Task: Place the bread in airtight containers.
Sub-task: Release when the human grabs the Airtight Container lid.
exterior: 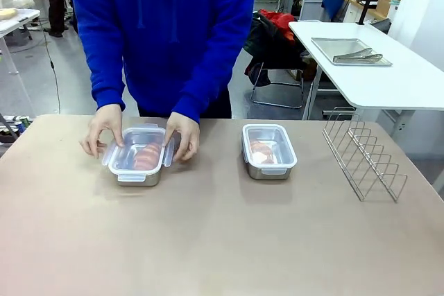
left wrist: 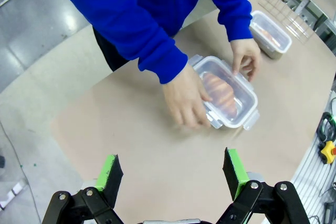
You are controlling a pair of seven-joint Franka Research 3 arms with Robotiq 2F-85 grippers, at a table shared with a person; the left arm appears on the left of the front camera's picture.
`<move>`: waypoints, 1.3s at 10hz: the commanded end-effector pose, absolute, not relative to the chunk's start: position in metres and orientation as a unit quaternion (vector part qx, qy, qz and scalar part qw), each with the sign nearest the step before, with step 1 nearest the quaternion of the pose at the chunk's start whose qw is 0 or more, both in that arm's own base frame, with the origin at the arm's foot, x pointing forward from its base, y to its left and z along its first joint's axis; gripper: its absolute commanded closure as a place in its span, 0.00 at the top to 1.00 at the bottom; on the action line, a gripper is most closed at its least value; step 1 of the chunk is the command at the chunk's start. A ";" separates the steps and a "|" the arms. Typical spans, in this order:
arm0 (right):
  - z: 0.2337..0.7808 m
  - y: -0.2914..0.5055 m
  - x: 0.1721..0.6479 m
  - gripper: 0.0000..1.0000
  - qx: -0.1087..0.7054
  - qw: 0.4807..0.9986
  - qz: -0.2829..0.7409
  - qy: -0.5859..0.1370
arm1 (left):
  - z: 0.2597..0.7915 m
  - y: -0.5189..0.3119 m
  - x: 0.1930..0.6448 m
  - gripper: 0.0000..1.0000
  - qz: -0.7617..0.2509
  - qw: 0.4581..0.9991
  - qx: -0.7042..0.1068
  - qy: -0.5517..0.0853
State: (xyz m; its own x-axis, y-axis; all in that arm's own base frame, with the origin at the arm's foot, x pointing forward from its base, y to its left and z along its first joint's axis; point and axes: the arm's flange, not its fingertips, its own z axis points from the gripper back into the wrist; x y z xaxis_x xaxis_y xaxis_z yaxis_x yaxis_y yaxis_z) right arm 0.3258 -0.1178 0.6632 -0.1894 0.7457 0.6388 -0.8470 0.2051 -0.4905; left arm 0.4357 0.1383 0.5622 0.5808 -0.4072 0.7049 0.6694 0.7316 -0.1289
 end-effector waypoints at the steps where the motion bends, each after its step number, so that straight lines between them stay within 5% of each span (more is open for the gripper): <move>1: 0.665 -0.117 0.325 1.00 0.058 0.626 0.630 -0.456 | 0.565 0.137 0.436 1.00 -0.307 0.870 -0.195 -0.331; 13: 0.665 -0.117 0.325 1.00 0.058 0.626 0.630 -0.456 | 0.565 0.137 0.436 1.00 -0.307 0.870 -0.195 -0.331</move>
State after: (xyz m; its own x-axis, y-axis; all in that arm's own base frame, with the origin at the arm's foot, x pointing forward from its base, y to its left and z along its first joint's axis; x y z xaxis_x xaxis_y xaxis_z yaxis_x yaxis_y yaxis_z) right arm 0.3257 -0.1179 0.6633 -0.1894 0.7457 0.6388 -0.8469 0.2051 -0.4906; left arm 0.4357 0.1383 0.5622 0.5808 -0.4072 0.7049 0.6694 0.7316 -0.1289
